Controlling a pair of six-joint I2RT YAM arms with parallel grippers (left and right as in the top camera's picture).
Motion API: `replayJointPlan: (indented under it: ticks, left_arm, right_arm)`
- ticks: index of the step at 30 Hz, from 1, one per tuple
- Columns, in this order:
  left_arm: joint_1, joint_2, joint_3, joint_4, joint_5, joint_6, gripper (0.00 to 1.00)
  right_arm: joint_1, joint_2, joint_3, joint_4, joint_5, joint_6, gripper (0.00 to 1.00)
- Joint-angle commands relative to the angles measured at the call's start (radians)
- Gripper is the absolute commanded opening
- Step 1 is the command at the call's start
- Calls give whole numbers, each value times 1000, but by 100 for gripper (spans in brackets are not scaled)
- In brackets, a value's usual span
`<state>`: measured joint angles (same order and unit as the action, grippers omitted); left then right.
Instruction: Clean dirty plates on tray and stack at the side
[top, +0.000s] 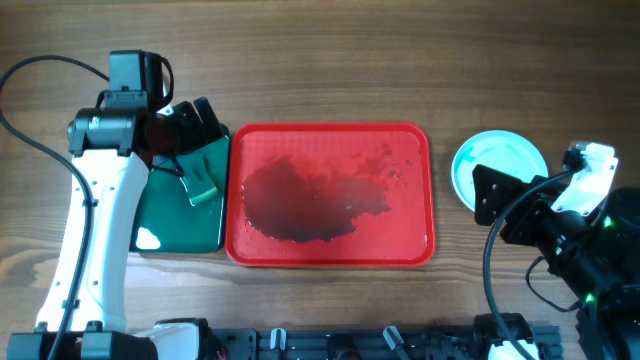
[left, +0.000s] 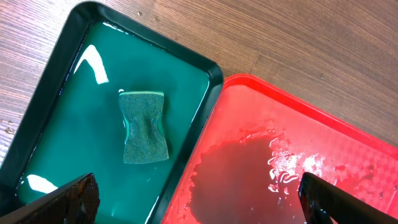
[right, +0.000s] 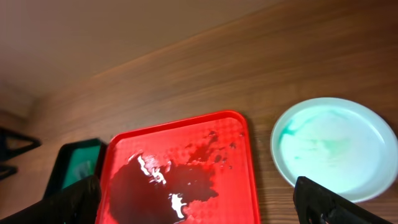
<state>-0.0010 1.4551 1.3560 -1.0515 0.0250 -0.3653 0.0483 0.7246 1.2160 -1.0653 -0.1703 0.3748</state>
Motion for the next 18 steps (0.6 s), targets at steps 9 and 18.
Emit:
replayJointPlan:
  ticks: [9,18]
  left_arm:
    - [-2,-1,7,-1,8,-10,100]
    - [-2,-1,7,-1,8,-10,100]
  right_arm:
    - [4,-137,-343,473,78,-242,100]
    - [5,-537,-938,910,17,-237,100]
